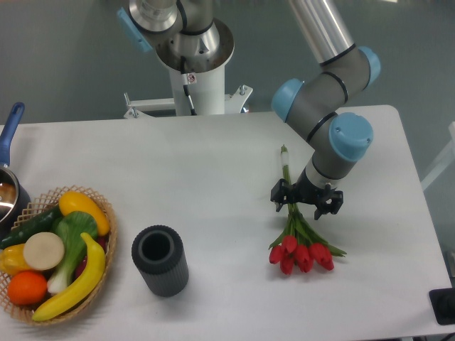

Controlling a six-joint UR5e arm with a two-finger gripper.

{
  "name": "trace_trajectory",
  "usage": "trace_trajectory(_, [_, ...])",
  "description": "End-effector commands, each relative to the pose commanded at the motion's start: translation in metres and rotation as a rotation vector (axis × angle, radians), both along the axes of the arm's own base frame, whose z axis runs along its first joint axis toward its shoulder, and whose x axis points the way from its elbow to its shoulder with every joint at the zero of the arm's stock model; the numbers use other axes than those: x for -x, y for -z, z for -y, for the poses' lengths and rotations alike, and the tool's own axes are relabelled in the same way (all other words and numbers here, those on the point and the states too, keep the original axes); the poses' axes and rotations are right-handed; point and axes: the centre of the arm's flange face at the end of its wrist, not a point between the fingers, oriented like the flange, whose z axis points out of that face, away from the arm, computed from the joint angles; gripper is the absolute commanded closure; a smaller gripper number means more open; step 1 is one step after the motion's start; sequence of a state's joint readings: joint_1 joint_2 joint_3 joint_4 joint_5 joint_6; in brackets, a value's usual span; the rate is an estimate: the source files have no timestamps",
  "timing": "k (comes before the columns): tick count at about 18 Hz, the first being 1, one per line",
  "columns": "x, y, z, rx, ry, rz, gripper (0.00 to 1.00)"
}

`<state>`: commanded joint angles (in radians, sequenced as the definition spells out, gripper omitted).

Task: Pick up the flowers from the table
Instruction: 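Lower the gripper onto the tulip stems and close around them, then lift the grasped tulip bundle up off the table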

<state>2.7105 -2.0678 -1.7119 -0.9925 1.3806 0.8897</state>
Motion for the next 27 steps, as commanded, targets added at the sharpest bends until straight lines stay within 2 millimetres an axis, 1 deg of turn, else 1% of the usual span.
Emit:
trace_trajectory(1, [0.0, 0.001, 0.0, 0.002, 0.0, 0.001, 0.16])
trace_trajectory(2, [0.0, 0.003, 0.0, 0.001, 0.0, 0.003, 0.23])
trace_trajectory(3, [0.0, 0.006, -0.001, 0.003, 0.003, 0.007, 0.24])
trace_trajectory(5, [0.001, 0.006, -0.002, -0.002, 0.011, -0.002, 0.26])
trace_trajectory(6, [0.001, 0.005, -0.003, -0.007, 0.01, -0.003, 0.36])
trace_trajectory(8, [0.001, 0.004, -0.003, -0.011, 0.01, -0.001, 0.48])
trace_trajectory(9, [0.0, 0.004, -0.003, -0.012, 0.009, -0.003, 0.6])
trace_trajectory(10, [0.0, 0.003, -0.003, -0.014, 0.008, -0.003, 0.64])
trace_trajectory(12, [0.0, -0.002, -0.003, -0.019, 0.007, -0.007, 0.7])
trace_trajectory(13, [0.001, -0.001, -0.003, -0.018, 0.005, -0.006, 0.75])
trace_trajectory(15, [0.001, -0.001, -0.003, -0.018, 0.007, -0.008, 0.76])
trace_trajectory(18, [0.003, -0.011, -0.004, -0.027, 0.007, -0.024, 0.82])
trace_trajectory(21, [0.003, -0.016, -0.004, -0.029, 0.007, -0.033, 0.82])
trace_trajectory(22, [0.004, -0.021, -0.004, -0.034, 0.007, -0.04, 0.82])
trace_trajectory(23, [0.004, -0.035, -0.003, -0.044, 0.006, -0.062, 0.82])
trace_trajectory(25, [0.0, -0.071, -0.002, -0.074, 0.006, -0.112, 0.82])
trace_trajectory(27, [-0.008, -0.106, -0.002, -0.099, 0.008, -0.159, 0.82])
